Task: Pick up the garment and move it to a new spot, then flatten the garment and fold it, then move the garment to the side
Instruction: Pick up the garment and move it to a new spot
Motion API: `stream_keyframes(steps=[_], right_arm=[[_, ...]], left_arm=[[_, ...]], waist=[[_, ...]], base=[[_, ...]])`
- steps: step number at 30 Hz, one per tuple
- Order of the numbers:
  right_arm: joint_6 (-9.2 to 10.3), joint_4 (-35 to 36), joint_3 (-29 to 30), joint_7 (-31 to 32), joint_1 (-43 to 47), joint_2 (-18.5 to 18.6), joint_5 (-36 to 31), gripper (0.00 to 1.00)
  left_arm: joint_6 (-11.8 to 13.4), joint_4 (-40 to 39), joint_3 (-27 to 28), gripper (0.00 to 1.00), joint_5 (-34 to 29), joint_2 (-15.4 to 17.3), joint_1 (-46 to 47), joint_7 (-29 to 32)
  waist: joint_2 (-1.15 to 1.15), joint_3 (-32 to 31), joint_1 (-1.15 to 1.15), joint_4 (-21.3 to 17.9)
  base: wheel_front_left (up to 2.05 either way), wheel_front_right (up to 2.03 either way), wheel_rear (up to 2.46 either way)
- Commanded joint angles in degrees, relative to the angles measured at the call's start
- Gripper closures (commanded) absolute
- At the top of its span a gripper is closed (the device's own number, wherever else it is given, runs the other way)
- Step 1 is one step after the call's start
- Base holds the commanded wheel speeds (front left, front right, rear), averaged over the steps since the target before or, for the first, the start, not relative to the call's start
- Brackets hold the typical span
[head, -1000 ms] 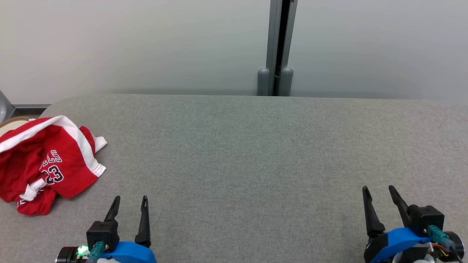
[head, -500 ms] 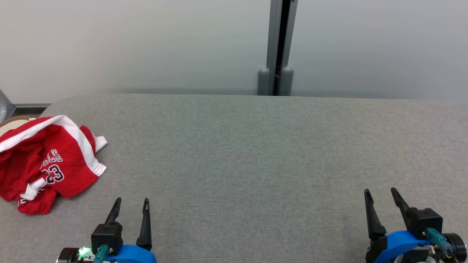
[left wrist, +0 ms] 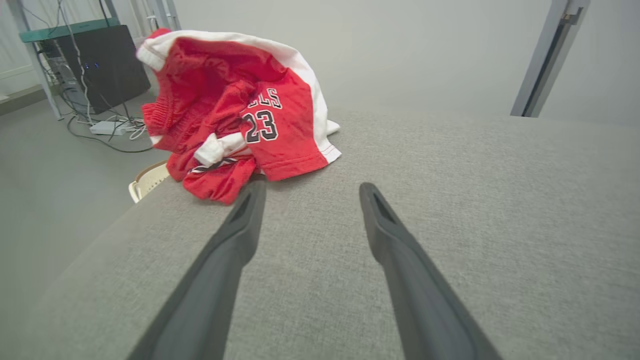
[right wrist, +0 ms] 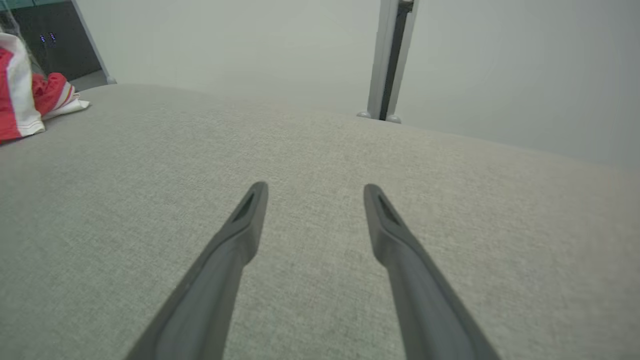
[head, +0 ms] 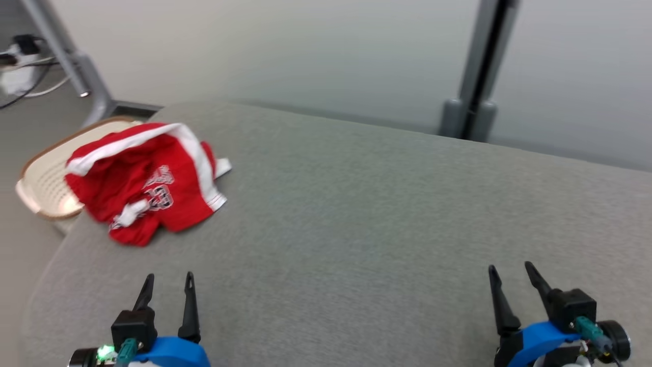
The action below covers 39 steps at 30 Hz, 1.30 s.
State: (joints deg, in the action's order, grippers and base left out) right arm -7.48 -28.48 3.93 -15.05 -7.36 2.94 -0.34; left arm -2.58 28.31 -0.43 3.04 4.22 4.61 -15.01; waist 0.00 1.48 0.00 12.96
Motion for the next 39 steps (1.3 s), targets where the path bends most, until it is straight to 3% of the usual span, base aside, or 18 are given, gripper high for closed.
stream_keyframes(steps=[1, 9, 16, 21, 30, 39], right_arm=[[-0.02, -0.3, -0.7, -0.2, -1.0, 0.0, 0.6, 0.0], [-0.02, -1.5, -5.2, -0.2, -2.4, 0.1, 1.4, 0.0], [-0.02, -2.8, -8.0, -0.2, -3.5, 0.1, 0.9, 0.0], [-0.02, -3.0, -8.9, -0.2, -4.0, 1.5, 0.3, 0.0], [0.04, -3.3, -10.2, 0.0, -6.1, 3.9, -0.1, 0.0], [0.32, -6.8, -11.2, 0.8, -7.7, 6.0, 0.6, 0.0]], left_arm=[[0.2, -0.1, 0.9, 0.0, 0.6, 0.0, 0.4, -0.3], [0.2, 0.6, 3.6, 0.0, 1.1, -0.3, -0.5, -0.3], [-0.7, 0.7, 5.0, 0.0, 0.8, -0.5, 0.6, -0.3], [-1.6, 1.9, 6.0, 0.0, 1.5, -0.5, 4.5, -0.3], [-4.4, 6.2, 8.2, 0.0, 4.6, 3.4, 18.3, -0.2], [-4.9, 19.4, -0.2, 0.0, 10.5, 9.6, 34.0, -0.1]], waist=[[0.0, 2.7, 0.0, 4.4], [0.0, 3.9, 0.0, 11.7], [0.0, 5.0, 0.0, 13.4], [0.0, 7.3, 0.0, 12.2], [0.0, 14.9, 0.0, 7.6], [0.0, 20.9, 0.0, 3.5]], base=[[0.0, 0.0, 0.0], [0.0, 0.0, 0.0], [0.0, 0.0, 0.0], [0.0, 0.0, 0.0], [0.0, 0.0, 0.0], [0.0, 0.0, 0.0]])
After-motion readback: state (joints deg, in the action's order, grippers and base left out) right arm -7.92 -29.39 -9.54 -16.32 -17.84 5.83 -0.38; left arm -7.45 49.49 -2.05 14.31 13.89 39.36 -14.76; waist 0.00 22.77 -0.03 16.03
